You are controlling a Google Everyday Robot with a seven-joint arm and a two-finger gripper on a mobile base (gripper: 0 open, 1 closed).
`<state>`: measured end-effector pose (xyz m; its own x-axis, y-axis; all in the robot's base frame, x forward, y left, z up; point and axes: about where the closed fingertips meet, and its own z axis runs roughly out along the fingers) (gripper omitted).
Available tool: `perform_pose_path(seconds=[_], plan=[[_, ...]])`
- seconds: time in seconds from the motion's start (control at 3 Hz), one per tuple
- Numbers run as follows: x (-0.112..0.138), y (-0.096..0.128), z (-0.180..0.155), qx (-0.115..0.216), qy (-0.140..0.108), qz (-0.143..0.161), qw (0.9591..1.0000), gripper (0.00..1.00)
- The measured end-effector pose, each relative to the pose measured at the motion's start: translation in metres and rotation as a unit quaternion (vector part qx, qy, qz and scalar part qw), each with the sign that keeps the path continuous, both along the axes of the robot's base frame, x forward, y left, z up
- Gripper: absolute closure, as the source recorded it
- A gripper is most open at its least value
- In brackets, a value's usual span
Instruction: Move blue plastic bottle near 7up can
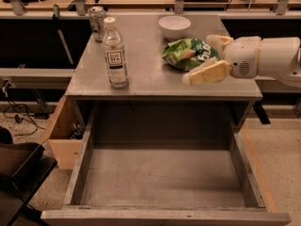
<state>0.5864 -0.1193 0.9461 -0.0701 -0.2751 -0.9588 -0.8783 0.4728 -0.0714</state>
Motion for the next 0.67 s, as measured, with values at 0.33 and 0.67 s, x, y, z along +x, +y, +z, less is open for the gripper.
perform_pose_path(seconds=[0.33,0.67], plan=[[0.002,0.010,0.004,0.023,-0.014,0.007,0.9996,0.00],[0.018,0.053,0.013,0.057,-0.044,0.046,0.9964,0.00]])
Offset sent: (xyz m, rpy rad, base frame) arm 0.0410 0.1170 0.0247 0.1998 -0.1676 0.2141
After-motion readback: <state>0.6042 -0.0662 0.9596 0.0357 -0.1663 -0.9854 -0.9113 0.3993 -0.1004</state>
